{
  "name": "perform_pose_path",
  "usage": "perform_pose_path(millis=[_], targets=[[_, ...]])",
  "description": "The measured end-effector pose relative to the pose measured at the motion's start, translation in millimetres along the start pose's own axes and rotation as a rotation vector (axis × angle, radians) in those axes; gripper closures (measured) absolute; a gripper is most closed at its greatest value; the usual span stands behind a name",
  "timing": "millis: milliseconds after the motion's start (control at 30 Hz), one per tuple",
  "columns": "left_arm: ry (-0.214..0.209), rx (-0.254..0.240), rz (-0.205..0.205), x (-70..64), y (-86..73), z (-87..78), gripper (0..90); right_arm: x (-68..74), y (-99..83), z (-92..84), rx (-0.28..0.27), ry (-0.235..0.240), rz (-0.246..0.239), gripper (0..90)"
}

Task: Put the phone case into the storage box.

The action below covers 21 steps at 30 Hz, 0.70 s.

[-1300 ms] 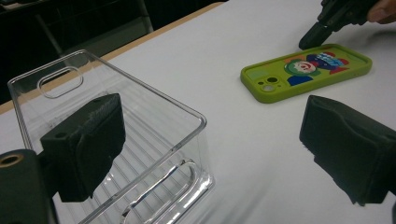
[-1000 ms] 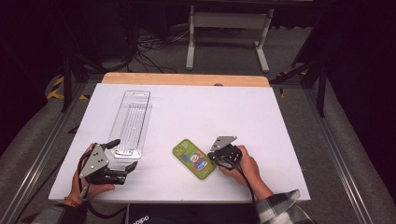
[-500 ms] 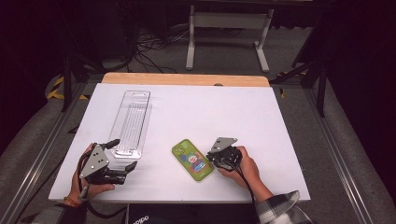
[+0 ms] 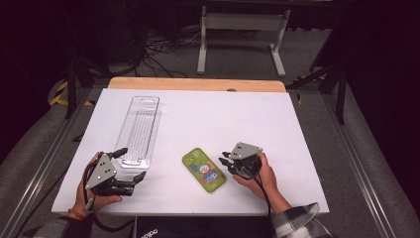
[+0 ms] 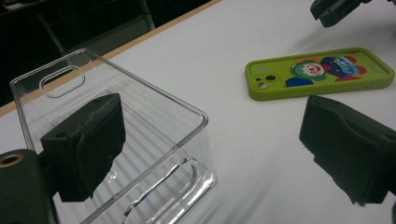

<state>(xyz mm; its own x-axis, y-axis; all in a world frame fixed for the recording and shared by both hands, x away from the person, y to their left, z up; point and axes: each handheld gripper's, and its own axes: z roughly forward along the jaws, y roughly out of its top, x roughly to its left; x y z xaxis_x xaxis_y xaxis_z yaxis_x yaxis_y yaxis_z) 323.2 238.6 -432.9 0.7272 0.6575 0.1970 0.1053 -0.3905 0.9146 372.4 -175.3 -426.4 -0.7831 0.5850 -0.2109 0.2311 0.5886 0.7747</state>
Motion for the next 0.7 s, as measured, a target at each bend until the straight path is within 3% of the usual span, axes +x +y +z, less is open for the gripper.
perform_pose_path(millis=[167,367,533,633,700], targets=[[-0.006,0.000,-0.009,-1.0,-0.3,0.9,7.9,-1.6,0.9,-4.9,-0.061,-0.027,0.011,55.7],[-0.003,-0.001,0.000,0.0,-0.3,1.0,7.9,-2.9,1.6,-8.2,-0.093,-0.051,0.016,45.3],[-0.007,-0.001,-0.002,-0.4,-0.4,0.8,7.9,-4.0,2.1,-9.2,-0.109,-0.074,0.023,25.7],[-0.008,-0.001,-0.003,-0.4,-0.5,0.8,7.9,-3.9,1.9,-11.8,-0.149,-0.105,0.036,14.8],[-0.005,-0.002,-0.001,-0.2,-0.4,0.7,7.9,-4.0,1.0,-15.4,-0.193,-0.116,0.045,14.2]])
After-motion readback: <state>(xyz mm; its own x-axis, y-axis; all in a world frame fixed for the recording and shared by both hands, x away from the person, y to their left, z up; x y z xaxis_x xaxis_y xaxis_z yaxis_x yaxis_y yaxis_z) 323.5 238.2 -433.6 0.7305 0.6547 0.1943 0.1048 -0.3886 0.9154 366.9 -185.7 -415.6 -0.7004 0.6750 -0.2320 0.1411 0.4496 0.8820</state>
